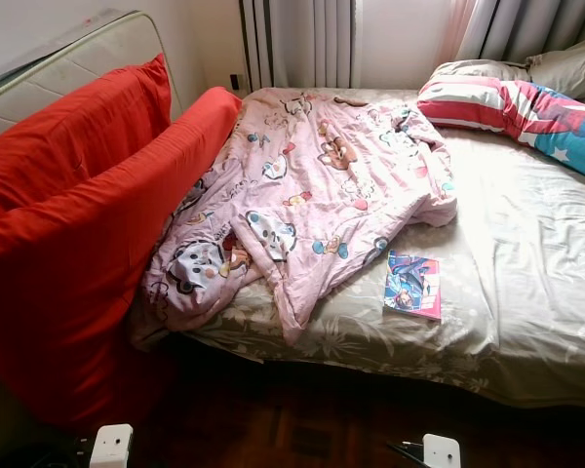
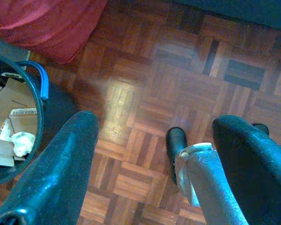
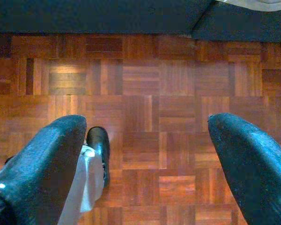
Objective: Clean up the room
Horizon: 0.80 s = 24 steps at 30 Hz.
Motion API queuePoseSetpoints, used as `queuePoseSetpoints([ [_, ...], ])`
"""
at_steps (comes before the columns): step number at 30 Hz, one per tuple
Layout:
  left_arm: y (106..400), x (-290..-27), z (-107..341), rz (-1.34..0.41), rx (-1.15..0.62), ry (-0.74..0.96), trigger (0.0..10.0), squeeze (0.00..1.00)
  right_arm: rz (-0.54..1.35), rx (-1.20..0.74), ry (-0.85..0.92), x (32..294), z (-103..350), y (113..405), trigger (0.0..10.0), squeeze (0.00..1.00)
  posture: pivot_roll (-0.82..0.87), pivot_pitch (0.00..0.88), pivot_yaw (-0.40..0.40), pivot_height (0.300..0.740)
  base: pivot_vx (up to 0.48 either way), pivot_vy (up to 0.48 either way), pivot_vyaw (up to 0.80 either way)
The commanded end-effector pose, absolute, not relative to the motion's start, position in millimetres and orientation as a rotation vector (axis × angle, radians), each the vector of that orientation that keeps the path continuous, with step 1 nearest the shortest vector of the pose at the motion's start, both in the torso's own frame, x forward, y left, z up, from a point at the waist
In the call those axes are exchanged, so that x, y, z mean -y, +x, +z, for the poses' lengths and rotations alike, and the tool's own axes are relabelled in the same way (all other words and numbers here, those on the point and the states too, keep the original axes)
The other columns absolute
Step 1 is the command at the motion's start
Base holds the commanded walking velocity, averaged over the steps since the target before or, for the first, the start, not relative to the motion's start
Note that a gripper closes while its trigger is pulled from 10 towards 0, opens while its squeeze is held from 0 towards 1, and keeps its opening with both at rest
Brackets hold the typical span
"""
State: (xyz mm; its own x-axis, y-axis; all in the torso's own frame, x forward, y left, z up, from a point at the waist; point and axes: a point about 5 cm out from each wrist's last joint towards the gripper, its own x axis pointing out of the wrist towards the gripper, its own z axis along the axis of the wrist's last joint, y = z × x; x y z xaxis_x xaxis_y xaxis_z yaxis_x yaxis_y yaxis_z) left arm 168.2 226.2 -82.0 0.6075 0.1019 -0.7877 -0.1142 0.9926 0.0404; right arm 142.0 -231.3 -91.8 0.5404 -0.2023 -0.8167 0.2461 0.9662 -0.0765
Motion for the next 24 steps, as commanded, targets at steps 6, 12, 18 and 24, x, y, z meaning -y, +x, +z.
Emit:
queuePoseSetpoints([
  [6,162.0,-229.6,-84.0,0.136,-0.927,-0.017,10.0,0.0,-0.288,-1.005,0.065,236.5,-94.4,133.3,10.0,0.0,-0.02,0.036,0.056,0.74,0.0,-0.171,0.0],
  [12,164.3,-227.0,-83.6,0.13,-0.92,-0.017,10.0,0.0,-0.285,-1.01,0.07,233.0,-94.6,136.1,10.0,0.0,-0.02,0.035,0.057,0.74,0.0,-0.276,0.0],
  [18,166.1,-224.6,-83.4,0.124,-0.917,-0.016,10.0,0.0,-0.279,-1.017,0.064,233.7,-94.2,137.3,10.0,0.0,-0.02,0.035,0.056,0.74,0.0,-0.274,0.0],
  [24,165.2,-222.1,-84.3,0.11,-0.923,-0.011,10.0,0.0,-0.27,-1.008,0.059,232.8,-93.8,138.5,10.0,0.0,-0.03,0.033,0.056,0.74,0.0,-0.278,0.0],
])
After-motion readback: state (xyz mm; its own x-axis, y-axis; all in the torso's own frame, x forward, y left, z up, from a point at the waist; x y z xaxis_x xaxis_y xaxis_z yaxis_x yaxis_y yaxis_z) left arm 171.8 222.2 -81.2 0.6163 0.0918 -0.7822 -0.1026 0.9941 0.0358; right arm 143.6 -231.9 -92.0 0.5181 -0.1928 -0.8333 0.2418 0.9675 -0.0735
